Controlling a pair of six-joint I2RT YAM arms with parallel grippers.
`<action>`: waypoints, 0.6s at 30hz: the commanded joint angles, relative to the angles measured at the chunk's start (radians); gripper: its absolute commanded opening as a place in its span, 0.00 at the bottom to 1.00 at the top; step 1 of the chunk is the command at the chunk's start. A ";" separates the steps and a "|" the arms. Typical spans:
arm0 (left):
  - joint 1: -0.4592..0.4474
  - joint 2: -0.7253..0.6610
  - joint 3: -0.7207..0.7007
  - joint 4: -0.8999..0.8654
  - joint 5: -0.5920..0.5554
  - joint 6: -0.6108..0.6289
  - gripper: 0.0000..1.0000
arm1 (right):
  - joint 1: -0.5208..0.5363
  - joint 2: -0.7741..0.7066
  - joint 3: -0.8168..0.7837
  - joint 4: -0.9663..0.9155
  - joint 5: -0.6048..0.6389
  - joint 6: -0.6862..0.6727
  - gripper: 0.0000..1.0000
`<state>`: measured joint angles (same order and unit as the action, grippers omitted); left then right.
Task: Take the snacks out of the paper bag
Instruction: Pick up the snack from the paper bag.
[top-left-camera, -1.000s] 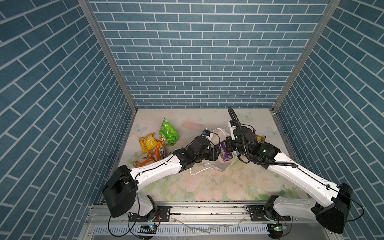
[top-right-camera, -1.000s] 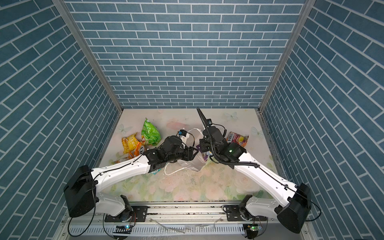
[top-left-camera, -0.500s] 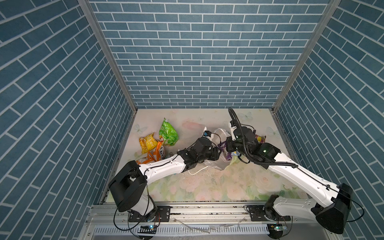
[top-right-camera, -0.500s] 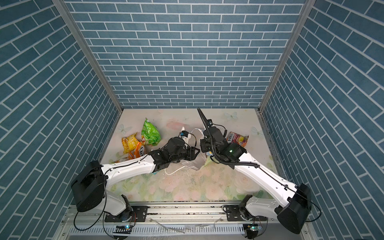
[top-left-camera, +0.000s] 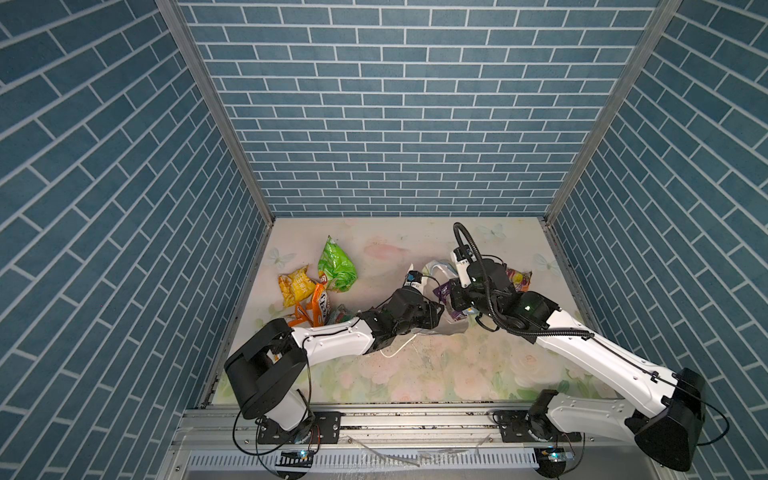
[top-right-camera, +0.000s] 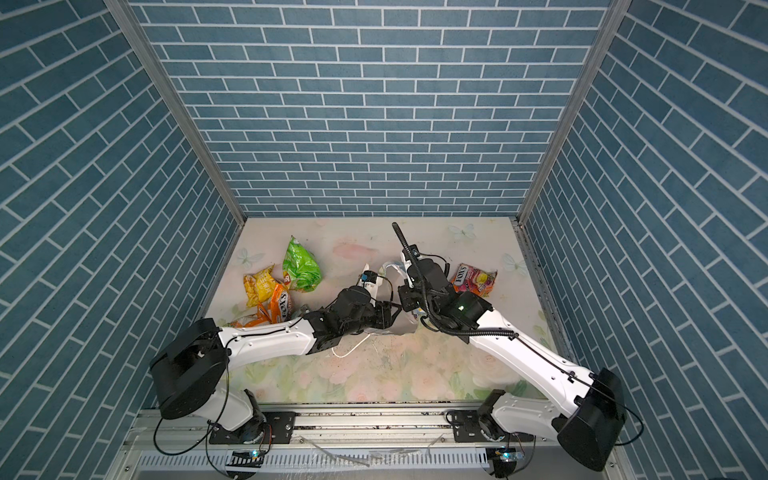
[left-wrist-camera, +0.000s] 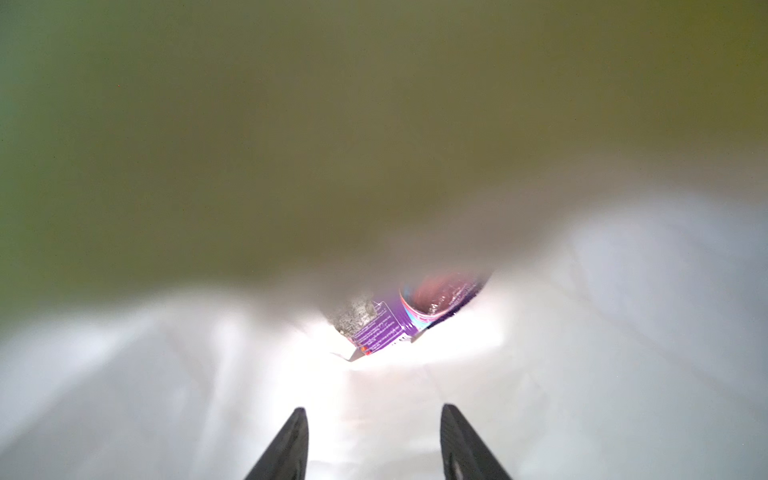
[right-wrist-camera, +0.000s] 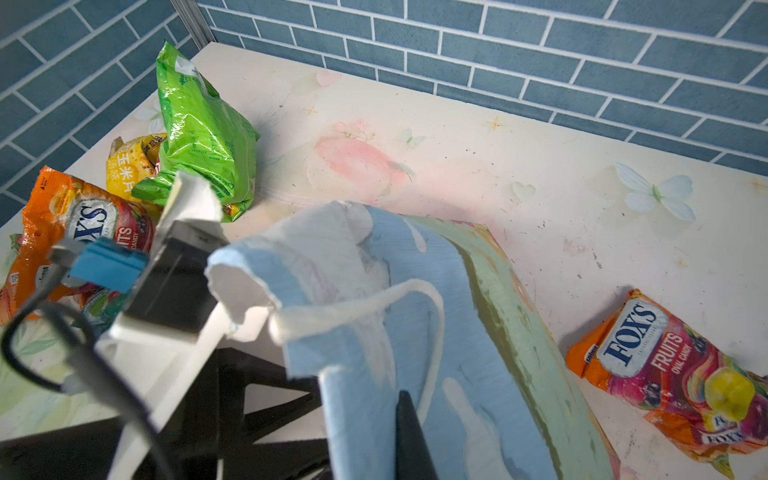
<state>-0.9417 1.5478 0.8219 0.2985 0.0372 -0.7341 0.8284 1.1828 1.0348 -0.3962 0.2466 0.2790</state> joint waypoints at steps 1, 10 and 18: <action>-0.037 -0.062 -0.021 0.028 -0.052 0.040 0.52 | -0.002 0.040 0.056 -0.032 0.051 -0.018 0.00; -0.060 -0.209 -0.107 0.081 -0.097 0.149 0.46 | -0.003 0.108 0.147 -0.112 0.088 0.023 0.00; -0.062 -0.125 0.024 -0.055 0.132 0.285 0.44 | -0.003 0.085 0.148 -0.102 0.039 -0.017 0.00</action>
<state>-1.0000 1.3922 0.8055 0.3012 0.0811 -0.5144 0.8280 1.2888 1.1568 -0.4751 0.3004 0.2817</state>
